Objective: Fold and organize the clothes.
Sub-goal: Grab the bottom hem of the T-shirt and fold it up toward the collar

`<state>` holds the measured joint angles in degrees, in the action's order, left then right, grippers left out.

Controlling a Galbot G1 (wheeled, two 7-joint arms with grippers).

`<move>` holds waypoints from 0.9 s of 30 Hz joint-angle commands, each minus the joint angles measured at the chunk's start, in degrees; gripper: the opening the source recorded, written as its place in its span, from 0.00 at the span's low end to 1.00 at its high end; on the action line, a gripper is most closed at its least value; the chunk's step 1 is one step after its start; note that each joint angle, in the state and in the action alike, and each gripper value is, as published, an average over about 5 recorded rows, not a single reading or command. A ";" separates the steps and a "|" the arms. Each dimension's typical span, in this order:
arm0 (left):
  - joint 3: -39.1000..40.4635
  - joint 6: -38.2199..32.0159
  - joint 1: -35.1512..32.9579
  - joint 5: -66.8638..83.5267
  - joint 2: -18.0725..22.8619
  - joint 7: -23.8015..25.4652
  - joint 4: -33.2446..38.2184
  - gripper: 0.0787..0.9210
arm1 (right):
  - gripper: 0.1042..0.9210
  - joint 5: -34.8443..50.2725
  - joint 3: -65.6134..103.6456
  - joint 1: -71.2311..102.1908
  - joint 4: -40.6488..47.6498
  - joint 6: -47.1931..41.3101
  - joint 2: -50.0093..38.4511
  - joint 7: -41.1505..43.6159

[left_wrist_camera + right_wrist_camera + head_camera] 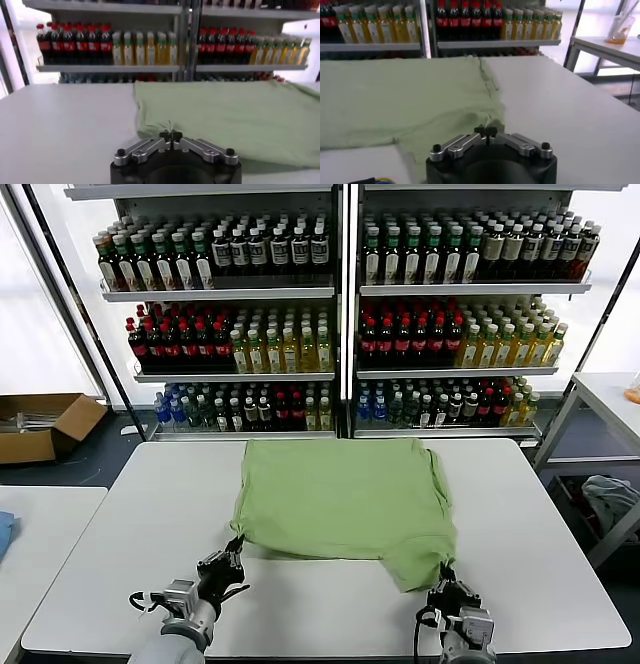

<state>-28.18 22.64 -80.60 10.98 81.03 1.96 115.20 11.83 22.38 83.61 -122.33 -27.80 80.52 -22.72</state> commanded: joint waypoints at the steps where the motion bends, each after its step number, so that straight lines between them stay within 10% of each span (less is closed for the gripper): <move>1: 0.58 -4.83 4.46 3.54 -0.49 -0.47 -2.46 0.01 | 0.00 0.06 0.56 -6.30 0.97 0.31 -0.03 0.84; 27: 2.06 -6.88 19.71 5.84 -2.14 -2.34 -20.85 0.01 | 0.00 -3.87 -1.44 -26.86 21.04 0.51 3.43 1.16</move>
<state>-26.68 16.40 -66.09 16.17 79.12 -0.18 100.96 8.59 21.32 62.40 -106.46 -27.51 83.38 -21.61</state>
